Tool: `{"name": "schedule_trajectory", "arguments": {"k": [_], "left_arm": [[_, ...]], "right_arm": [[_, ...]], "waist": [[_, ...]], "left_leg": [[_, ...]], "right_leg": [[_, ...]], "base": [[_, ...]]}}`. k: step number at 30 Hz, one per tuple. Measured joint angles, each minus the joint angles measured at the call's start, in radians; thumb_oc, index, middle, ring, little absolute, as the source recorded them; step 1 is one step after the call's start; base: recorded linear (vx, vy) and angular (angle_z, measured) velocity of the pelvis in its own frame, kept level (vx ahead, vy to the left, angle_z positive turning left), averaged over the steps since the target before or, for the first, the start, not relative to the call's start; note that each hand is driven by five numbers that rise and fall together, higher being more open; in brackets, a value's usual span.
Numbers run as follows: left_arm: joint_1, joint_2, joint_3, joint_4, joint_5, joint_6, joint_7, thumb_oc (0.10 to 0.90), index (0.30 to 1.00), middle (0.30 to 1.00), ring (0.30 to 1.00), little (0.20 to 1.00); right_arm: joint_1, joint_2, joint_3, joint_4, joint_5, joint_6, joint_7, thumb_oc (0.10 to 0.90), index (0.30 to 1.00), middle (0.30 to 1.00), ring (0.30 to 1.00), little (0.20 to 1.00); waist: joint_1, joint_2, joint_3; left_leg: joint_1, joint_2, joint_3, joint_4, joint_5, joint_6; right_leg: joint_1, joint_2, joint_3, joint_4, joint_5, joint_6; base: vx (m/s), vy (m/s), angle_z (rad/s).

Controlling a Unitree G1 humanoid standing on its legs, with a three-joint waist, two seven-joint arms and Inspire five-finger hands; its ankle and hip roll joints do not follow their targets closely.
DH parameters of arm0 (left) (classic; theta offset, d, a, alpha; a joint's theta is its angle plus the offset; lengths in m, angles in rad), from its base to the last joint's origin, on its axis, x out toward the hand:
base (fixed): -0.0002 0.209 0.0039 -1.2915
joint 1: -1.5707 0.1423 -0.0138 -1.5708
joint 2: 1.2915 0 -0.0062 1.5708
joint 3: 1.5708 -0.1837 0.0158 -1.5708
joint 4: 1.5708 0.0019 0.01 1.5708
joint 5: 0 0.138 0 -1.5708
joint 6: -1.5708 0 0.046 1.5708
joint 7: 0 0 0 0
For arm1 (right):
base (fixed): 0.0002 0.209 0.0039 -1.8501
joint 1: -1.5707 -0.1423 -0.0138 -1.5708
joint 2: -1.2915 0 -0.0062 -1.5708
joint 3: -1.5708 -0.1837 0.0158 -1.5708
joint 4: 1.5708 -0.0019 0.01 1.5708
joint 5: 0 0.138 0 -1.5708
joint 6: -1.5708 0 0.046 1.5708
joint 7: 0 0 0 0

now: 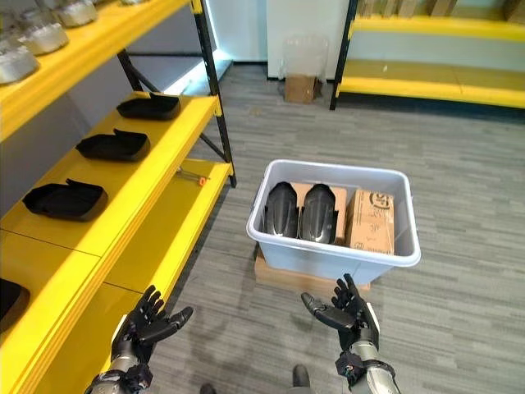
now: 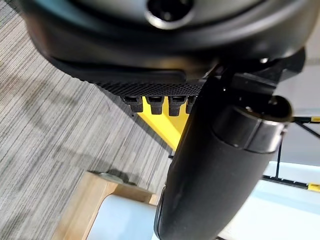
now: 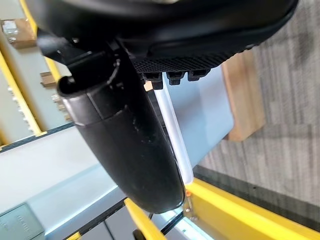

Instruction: Move parts from the plastic box to the shelf.

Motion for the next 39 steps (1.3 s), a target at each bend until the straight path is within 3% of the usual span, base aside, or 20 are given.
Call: {"name": "schedule_trajectory", "arguments": {"k": [1,3,4,5,7,8,10,11,12,13,15,17,20,21,22,26,28,30,39], "left_arm": [[0.004,0.005,0.011,-0.001,0.0,-0.001,0.0,0.9,1.0,1.0,1.0,1.0],[0.003,0.044,0.029,-0.004,0.0,-0.01,0.0,0.9,1.0,1.0,1.0,1.0],[-0.009,0.057,0.029,0.007,-0.001,-0.009,0.003,0.9,1.0,1.0,1.0,1.0],[-0.014,0.055,0.015,0.032,-0.001,-0.002,0.003,0.9,1.0,1.0,1.0,1.0],[-0.026,0.036,-0.031,0.036,-0.001,0.002,-0.006,0.9,1.0,1.0,1.0,1.0],[-0.045,0.014,-0.059,0.037,-0.001,0.004,-0.02,0.9,1.0,1.0,1.0,1.0],[-0.041,-0.007,-0.062,0.038,-0.001,0.004,-0.023,0.9,1.0,1.0,1.0,1.0],[-0.046,-0.007,-0.061,0.05,-0.001,0.004,-0.023,0.9,1.0,1.0,1.0,1.0],[-0.055,-0.003,-0.059,0.061,0.0,0.004,-0.021,0.9,1.0,1.0,1.0,1.0],[-0.07,-0.002,-0.057,0.077,0.0,0.005,-0.016,0.9,1.0,1.0,1.0,1.0],[-0.091,-0.005,-0.043,0.086,0.0,0.001,-0.008,0.9,1.0,1.0,1.0,1.0],[-0.1,-0.007,-0.039,0.096,0.0,0.0,-0.003,0.9,1.0,1.0,1.0,1.0],[-0.158,-0.002,-0.045,0.092,0.0,-0.001,-0.002,0.9,1.0,1.0,1.0,1.0],[-0.189,0.001,-0.046,0.078,0.0,-0.001,-0.002,0.9,1.0,1.0,1.0,1.0],[-0.193,0.007,-0.047,0.051,-0.001,-0.003,0.0,0.9,1.0,1.0,1.0,1.0],[-0.199,0.053,-0.057,0.028,-0.001,-0.003,0.01,0.9,1.0,1.0,1.0,1.0],[-0.204,0.081,-0.055,0.029,-0.001,-0.003,0.032,0.9,1.0,1.0,1.0,1.0],[-0.201,0.101,-0.052,0.034,-0.001,-0.003,0.045,0.9,1.0,1.0,1.0,1.0],[-0.169,0.102,-0.075,0.035,-0.001,-0.003,0.044,0.9,1.0,1.0,1.0,1.0]], "right_arm": [[-0.003,0.003,0.013,0.013,0.0,0.0,0.005,0.9,1.0,1.0,1.0,1.0],[0.004,0.033,0.027,0.026,0.0,0.0,0.006,0.9,1.0,1.0,1.0,1.0],[0.009,0.041,0.03,0.029,0.0,0.0,0.003,0.9,1.0,1.0,1.0,1.0],[0.014,0.03,0.023,0.022,0.001,-0.003,0.003,0.9,1.0,1.0,1.0,1.0],[0.012,0.001,-0.023,-0.004,0.001,-0.024,0.008,0.9,1.0,1.0,1.0,1.0],[-0.002,-0.015,-0.04,-0.008,0.0,-0.029,0.005,0.9,1.0,1.0,1.0,1.0],[-0.041,-0.022,-0.035,0.001,0.0,-0.032,-0.002,0.9,1.0,1.0,1.0,1.0],[-0.067,-0.021,-0.029,0.029,0.0,-0.034,-0.002,0.9,1.0,1.0,1.0,1.0],[-0.077,-0.019,-0.015,0.036,-0.002,-0.028,-0.005,0.9,1.0,1.0,1.0,1.0],[-0.078,-0.024,0.007,0.037,-0.002,-0.028,-0.007,0.9,1.0,1.0,1.0,1.0],[-0.092,-0.02,0.037,0.038,-0.012,-0.026,-0.006,0.9,1.0,1.0,1.0,1.0],[-0.108,-0.012,0.043,0.024,-0.024,-0.031,0.013,0.9,1.0,1.0,1.0,1.0],[-0.065,-0.024,0.03,0.013,-0.03,-0.03,0.013,0.9,1.0,1.0,1.0,1.0],[-0.056,-0.024,0.023,0.012,-0.029,-0.03,0.013,0.9,1.0,1.0,1.0,1.0],[-0.059,-0.021,0.032,0.012,-0.029,-0.027,0.013,0.9,1.0,1.0,1.0,1.0],[-0.06,-0.009,0.082,-0.029,-0.028,-0.022,0.022,0.9,1.0,1.0,1.0,1.0],[-0.085,-0.004,0.092,-0.029,-0.028,-0.016,0.027,0.9,1.0,1.0,1.0,1.0],[-0.116,0.002,0.097,-0.027,-0.028,-0.014,0.027,0.9,1.0,1.0,1.0,1.0],[-0.129,0.005,0.073,-0.024,-0.028,-0.014,0.012,0.9,1.0,1.0,1.0,1.0]], "waist": [[0.006,-0.014,0.008],[0.019,-0.088,0.024],[0.022,-0.116,0.038],[0.046,-0.131,0.04],[0.047,-0.131,0.089],[0.048,-0.131,0.116],[0.088,-0.11,0.131],[0.1,-0.084,0.146],[0.103,-0.08,0.163],[0.097,-0.053,0.172],[0.134,-0.053,0.176],[0.148,-0.038,0.17],[0.101,-0.026,0.166],[0.091,-0.043,0.165],[0.098,-0.062,0.163],[0.098,-0.079,0.162],[0.106,-0.085,0.164],[0.11,-0.088,0.165],[0.099,-0.118,0.16]], "left_leg": [[-0.012,0.032,-0.004,0.049,-0.009,-0.018],[-0.044,0.059,-0.048,0.17,-0.014,-0.04],[-0.071,0.071,-0.114,0.247,-0.011,-0.031],[-0.095,0.071,-0.187,0.317,-0.012,0.004],[-0.198,0.068,-0.261,0.481,0.027,0.042],[-0.258,-0.064,-0.321,0.424,-0.106,0.026],[-0.261,-0.167,-0.343,0.184,-0.119,0.032],[-0.247,-0.188,-0.397,0.078,-0.106,0.024],[-0.245,-0.189,-0.411,0.049,-0.101,0.017],[-0.255,-0.179,-0.426,0.047,-0.092,0.003],[-0.245,-0.182,-0.508,0.04,-0.092,-0.005],[-0.239,-0.164,-0.48,0.096,-0.099,0.012],[-0.173,-0.149,-0.467,0.145,-0.082,0.031],[-0.178,-0.161,-0.434,0.137,-0.065,0.052],[-0.178,-0.171,-0.384,0.126,-0.031,0.104],[-0.195,-0.249,-0.34,0.142,-0.048,0.147],[-0.196,-0.278,-0.341,0.143,-0.049,0.15],[-0.201,-0.284,-0.341,0.149,-0.058,0.16],[-0.229,-0.273,-0.345,0.189,-0.092,0.146]], "right_leg": [[-0.05,0.031,0.001,0.134,-0.072,-0.05],[-0.11,0.057,0.018,0.285,-0.153,-0.11],[-0.106,0.05,0.022,0.306,-0.176,-0.11],[-0.1,0.064,0.025,0.305,-0.176,-0.117],[-0.09,0.085,0.044,0.305,-0.163,-0.157],[-0.095,0.06,0.074,0.255,-0.125,-0.147],[-0.079,0.073,0.129,0.136,-0.061,-0.131],[-0.045,0.094,0.135,0.088,-0.055,-0.127],[-0.016,0.111,0.135,0.062,-0.021,-0.128],[0.015,0.137,0.136,0.032,-0.015,-0.128],[0.015,0.156,0.195,0.031,-0.018,-0.132],[0.035,0.162,0.235,0.001,-0.01,-0.137],[0.041,0.157,0.211,0.024,-0.023,-0.13],[0.019,0.136,0.218,0.039,-0.042,-0.111],[-0.01,0.114,0.23,0.071,-0.068,-0.083],[-0.011,-0.007,0.204,0.117,-0.141,-0.022],[0.035,-0.047,0.202,0.073,-0.154,0.004],[0.047,-0.053,0.195,0.049,-0.141,0.033],[0.047,-0.045,0.186,0.031,-0.14,0.027]], "base": [[0.08,-0.299,-0.16],[0.08,-0.191,-0.14],[0.02,-0.161,-0.26],[-0.03,-0.19,-0.26],[0.12,-0.025,-0.03],[0.32,0.091,-0.07],[0.25,0.083,-0.7],[0.28,0.091,-0.83],[0.38,0.14,-0.43],[0.25,0.125,-0.35],[0.16,0.09,-0.94],[0.19,0.137,-1.28],[0.21,0.216,-0.48],[0.1,0.177,-0.41],[0.05,0.149,-0.4],[0.03,0.076,-0.1],[0.03,0.05,0.15],[0.04,0.04,0.07],[0.04,0.019,0.0]]}}
